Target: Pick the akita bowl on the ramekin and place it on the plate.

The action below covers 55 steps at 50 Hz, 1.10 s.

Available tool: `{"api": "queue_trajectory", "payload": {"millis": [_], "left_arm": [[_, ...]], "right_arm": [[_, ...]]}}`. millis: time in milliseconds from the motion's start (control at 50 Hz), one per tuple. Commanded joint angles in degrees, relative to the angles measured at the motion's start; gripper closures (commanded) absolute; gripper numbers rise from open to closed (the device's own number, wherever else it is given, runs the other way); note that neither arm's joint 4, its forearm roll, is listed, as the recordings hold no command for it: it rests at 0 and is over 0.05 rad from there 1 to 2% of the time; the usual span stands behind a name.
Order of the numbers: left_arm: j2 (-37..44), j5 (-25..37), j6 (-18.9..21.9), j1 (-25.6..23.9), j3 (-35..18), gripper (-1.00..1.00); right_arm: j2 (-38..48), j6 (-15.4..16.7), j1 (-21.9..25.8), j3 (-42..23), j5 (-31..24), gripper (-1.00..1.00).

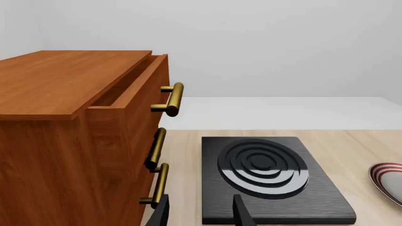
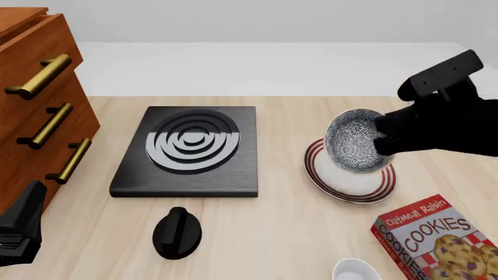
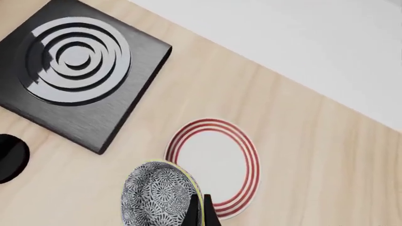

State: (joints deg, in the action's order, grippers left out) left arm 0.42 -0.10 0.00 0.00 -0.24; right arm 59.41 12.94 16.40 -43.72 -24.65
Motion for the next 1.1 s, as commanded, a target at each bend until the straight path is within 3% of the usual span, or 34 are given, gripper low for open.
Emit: {"api": "queue_trajectory", "payload": {"millis": [20,520,1100], "left_arm": [[0.0,0.0,0.0,0.0,0.0,-1.0],[0.0,0.0,0.0,0.0,0.0,-1.0],[0.0,0.0,0.0,0.0,0.0,-1.0]], "right_arm": [[5.8,0.3,-2.9,-2.5,2.0,1.0],[15.0,0.8,-6.9,-2.0,9.0,1.0],[24.0,0.6,-11.2,-5.5,12.5,1.0]]}}
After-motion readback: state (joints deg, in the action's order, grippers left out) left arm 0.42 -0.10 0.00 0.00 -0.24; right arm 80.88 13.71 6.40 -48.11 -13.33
